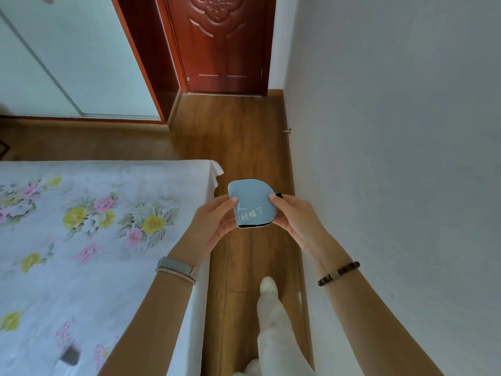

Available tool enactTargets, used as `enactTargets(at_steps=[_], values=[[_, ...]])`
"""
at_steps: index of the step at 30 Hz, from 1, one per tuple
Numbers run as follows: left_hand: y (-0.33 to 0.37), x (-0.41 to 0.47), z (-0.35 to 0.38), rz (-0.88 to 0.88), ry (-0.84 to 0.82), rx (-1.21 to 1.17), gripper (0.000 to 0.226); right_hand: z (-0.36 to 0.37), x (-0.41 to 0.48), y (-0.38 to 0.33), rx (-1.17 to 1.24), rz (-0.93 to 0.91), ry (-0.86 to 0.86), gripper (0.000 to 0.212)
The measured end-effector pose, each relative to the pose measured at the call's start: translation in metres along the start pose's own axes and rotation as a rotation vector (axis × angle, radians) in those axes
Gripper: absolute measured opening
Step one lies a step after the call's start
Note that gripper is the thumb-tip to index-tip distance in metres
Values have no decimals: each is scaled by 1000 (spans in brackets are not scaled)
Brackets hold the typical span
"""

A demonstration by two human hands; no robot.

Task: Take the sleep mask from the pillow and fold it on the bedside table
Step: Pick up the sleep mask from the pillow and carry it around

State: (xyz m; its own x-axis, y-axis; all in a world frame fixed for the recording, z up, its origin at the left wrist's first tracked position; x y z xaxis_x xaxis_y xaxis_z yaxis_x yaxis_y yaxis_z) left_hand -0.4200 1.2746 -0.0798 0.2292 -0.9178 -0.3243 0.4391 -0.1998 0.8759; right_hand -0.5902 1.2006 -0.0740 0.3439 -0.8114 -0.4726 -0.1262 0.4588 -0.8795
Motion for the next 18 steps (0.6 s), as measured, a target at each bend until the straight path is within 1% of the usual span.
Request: enactTargets(at_steps=[4, 8, 12, 15, 18], values=[[21, 50, -20, 25, 72, 10, 34, 20, 64, -24, -24, 13, -75, 30], [49, 118, -34, 42, 113, 26, 35, 35, 136, -60, -23, 12, -137, 19], [78, 189, -41, 20, 134, 25, 35, 41, 208, -103, -54, 32, -181, 24], [101, 238, -47, 24, 162, 21, 33, 49, 258, -135, -77, 34, -211, 14], [123, 279, -55, 45, 185, 15, 34, 62, 303, -162, -82, 33, -229, 9]])
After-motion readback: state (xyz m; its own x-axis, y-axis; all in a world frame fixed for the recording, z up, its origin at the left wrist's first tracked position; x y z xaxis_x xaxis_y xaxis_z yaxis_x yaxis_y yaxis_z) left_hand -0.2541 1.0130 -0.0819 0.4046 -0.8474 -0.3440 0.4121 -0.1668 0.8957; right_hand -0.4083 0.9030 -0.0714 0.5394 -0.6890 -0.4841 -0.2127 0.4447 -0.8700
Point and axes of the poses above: each hand's wrist, its own x-axis towards the middle knuckle, its own z-axis out of the palm, y = z × x, the point moved 5 cm from there along x, towards the middle knuckle, and after that the axes turned 4 degrees about z, right-handed, at the moved point
